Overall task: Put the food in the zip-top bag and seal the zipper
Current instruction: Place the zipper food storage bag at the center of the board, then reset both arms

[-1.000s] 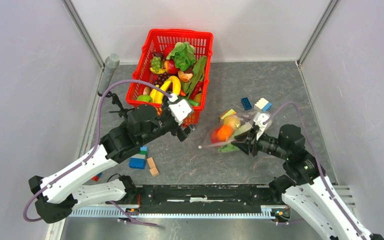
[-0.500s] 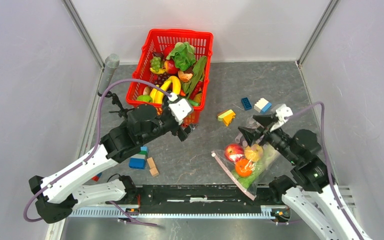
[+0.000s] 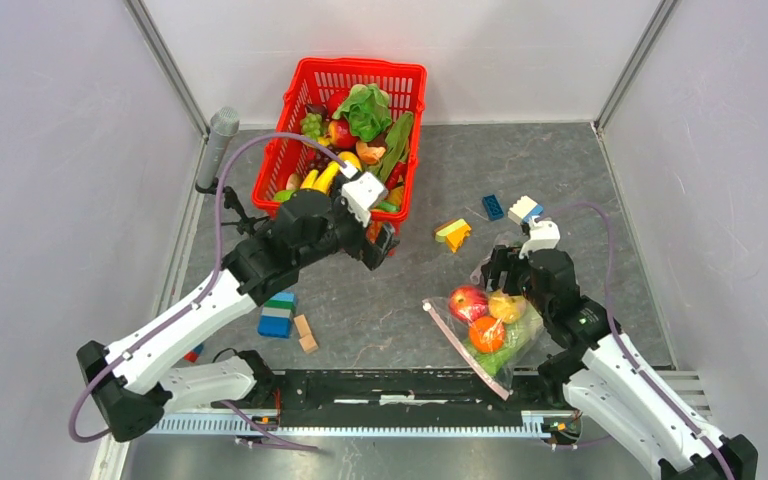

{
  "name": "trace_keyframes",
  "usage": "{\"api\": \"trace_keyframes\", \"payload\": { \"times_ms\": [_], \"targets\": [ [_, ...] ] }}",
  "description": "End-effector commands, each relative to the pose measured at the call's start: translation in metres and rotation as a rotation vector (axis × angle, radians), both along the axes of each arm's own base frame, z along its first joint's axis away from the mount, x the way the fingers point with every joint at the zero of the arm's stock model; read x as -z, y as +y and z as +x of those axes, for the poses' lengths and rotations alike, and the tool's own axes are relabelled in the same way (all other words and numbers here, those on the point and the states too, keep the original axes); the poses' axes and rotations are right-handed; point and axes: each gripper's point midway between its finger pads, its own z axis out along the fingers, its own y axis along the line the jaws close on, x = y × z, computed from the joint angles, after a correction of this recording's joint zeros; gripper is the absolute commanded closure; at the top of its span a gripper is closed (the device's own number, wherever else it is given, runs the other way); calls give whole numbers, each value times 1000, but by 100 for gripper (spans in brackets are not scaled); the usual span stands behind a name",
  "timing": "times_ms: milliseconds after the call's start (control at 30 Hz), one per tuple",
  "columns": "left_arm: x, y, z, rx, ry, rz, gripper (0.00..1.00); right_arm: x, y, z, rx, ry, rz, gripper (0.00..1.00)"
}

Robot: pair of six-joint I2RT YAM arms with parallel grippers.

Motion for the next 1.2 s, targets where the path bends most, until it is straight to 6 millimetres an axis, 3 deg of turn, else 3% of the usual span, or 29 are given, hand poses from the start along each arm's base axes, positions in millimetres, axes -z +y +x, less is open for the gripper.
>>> {"api": "trace_keyframes", "payload": {
  "times_ms": [0, 100, 233, 367, 567, 700, 800, 900, 1167],
  "targets": [
    [-14, 8, 20, -99, 148, -168, 0, -28, -3, 9, 38, -78, 26, 14],
    [-20, 8, 24, -94, 190, -214, 0, -55, -13, 16, 85, -176, 15, 10],
    [-23, 13, 32, -156, 228, -251, 0, -83, -42, 25, 240, -276, -23, 5],
    [-22, 44, 55, -372, 243, -290, 0, -104, -72, 31, 389, -331, -118, 2],
    [-24, 87, 67, -642, 216, -314, 0, -131, -105, 41, 513, -335, -285, 2],
    [-23, 116, 67, -779, 173, -326, 0, -129, -117, 58, 481, -291, -272, 2],
    [-22, 127, 63, -822, 156, -324, 0, -114, -112, 67, 382, -234, -173, 2],
    [-21, 138, 61, -857, 130, -319, 0, -103, -91, 62, 275, -238, -86, 2],
    [-25, 148, 57, -872, 87, -314, 0, -124, -65, 42, 173, -454, 80, 2]
  ]
}}
